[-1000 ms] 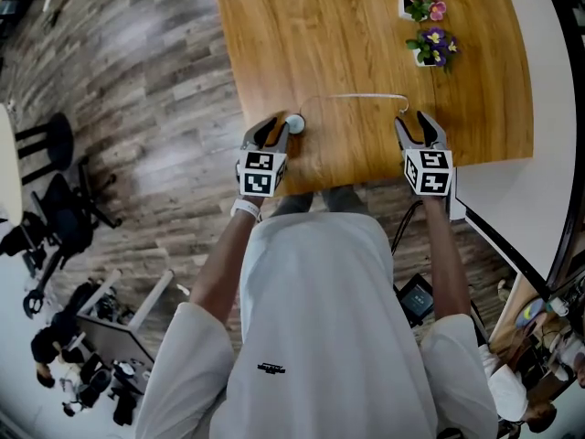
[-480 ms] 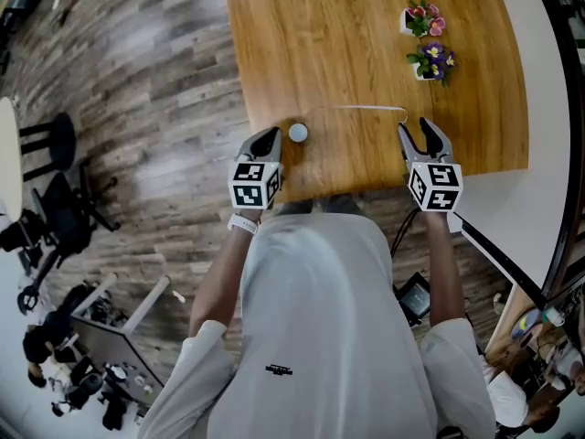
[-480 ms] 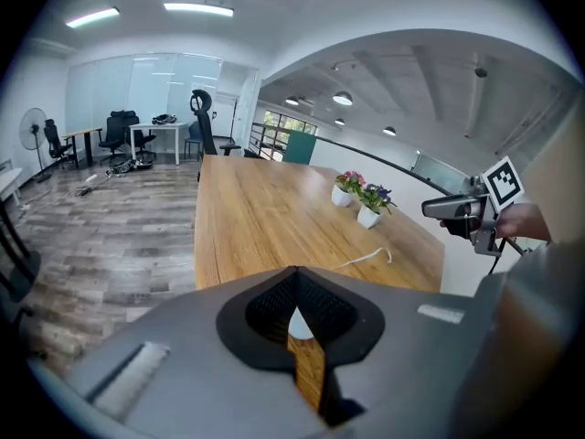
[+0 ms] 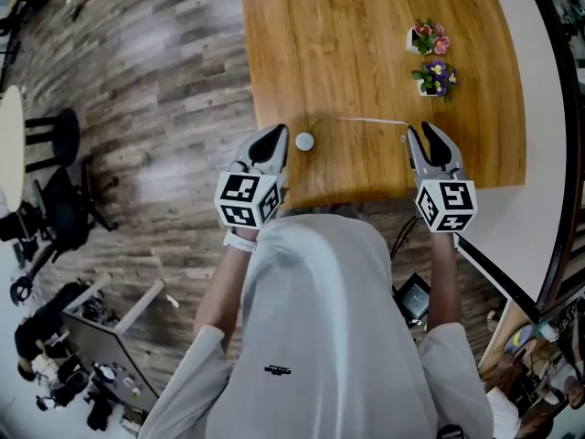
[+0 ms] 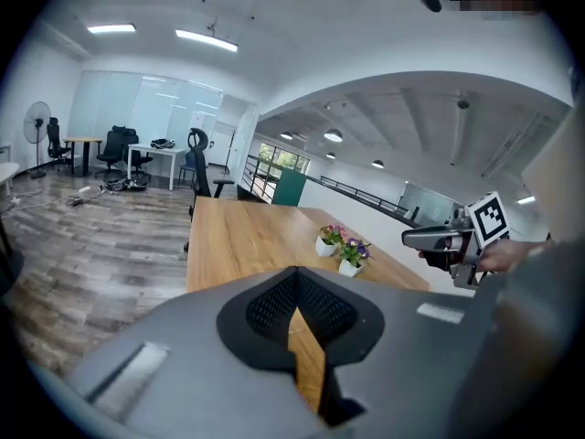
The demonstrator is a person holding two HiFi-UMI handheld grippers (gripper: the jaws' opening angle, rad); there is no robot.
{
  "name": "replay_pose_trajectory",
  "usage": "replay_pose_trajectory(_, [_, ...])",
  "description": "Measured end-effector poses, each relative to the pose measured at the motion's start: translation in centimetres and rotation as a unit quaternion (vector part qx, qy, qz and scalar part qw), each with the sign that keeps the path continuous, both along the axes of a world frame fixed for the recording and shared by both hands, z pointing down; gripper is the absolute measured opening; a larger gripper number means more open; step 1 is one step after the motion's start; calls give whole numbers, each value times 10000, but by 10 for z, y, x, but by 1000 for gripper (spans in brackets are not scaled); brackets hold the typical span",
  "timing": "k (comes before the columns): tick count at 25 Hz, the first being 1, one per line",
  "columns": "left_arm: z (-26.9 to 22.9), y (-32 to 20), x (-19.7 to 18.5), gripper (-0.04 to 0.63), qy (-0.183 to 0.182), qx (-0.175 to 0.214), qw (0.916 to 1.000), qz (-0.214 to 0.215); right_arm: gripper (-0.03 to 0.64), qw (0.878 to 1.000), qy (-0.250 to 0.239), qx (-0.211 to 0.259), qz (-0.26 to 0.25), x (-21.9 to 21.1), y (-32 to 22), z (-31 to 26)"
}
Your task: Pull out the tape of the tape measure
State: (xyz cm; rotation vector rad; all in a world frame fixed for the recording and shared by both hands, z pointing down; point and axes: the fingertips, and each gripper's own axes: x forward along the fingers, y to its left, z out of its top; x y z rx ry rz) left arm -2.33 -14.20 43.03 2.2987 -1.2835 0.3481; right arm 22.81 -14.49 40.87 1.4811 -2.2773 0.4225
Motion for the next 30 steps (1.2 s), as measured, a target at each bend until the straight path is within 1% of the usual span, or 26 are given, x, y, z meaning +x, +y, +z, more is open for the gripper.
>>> replay_pose_trajectory(4, [-39,-4,-2,18,135,340,9993,-5,72,9996,-52,280,-56,-5,1,-29])
replay_pose_trajectory(8, [-74,-2,-6,18,249,619,9978,-20,64,9981,-254,553,-119,-12,5,-58])
replay_pose_trajectory(12, [-114,3,-9,18,161,1085,9940,37,49,9955,-337,869,-143,-19,11,-89])
replay_pose_trajectory(14, [-126,4,-9,18,148,1241,9922,43,48,9943,-368,989,-164,-22,12,-101])
replay_pose_trajectory(18, [-144,6,-7,18,197,1413,9898,47,41,9918,-424,1191,-207,-26,17,-122])
replay_pose_trajectory(21, [-158,8,-8,18,264,1473,9887,-27,35,9889,-571,1356,-196,-29,22,-137])
replay_pose_trajectory(23, [-165,11,-10,18,309,1520,9879,-55,2,9871,-658,1446,-187,-32,28,-145])
replay_pose_trajectory(27, [-174,16,-13,18,324,1616,9863,-110,2,9855,-525,1579,-337,-38,37,-154])
replay_pose_trajectory(30, [-173,19,-11,18,251,1628,9863,-121,2,9848,-554,1602,-366,-37,38,-155])
